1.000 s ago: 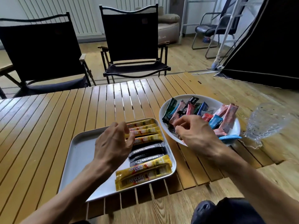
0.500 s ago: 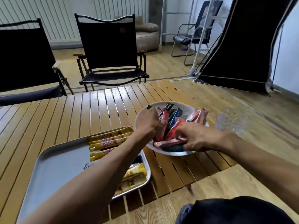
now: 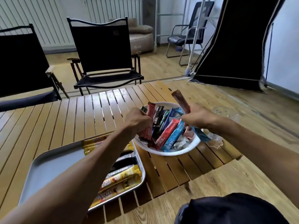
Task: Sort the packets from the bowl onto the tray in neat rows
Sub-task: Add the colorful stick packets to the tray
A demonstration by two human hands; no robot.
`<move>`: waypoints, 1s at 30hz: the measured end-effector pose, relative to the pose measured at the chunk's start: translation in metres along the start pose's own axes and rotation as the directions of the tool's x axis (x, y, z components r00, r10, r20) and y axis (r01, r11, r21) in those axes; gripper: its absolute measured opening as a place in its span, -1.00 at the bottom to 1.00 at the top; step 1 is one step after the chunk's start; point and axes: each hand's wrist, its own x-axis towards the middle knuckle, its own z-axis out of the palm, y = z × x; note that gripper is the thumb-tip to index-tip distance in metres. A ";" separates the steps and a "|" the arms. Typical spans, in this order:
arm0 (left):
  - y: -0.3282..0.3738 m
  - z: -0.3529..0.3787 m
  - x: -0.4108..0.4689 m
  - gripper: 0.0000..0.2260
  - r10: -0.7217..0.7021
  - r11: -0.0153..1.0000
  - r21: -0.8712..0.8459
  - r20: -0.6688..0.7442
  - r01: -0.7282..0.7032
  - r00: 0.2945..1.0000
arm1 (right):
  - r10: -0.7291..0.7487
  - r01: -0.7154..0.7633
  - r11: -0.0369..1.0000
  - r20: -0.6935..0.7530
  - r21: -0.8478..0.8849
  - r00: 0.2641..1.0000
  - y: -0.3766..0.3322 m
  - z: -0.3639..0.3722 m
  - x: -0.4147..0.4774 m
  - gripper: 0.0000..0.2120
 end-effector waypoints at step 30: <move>-0.007 0.015 0.022 -0.62 0.093 0.911 0.404 0.009 -0.089 0.996 | 0.380 -0.251 0.887 -0.304 0.388 0.873 0.015 0.034 0.046 -0.64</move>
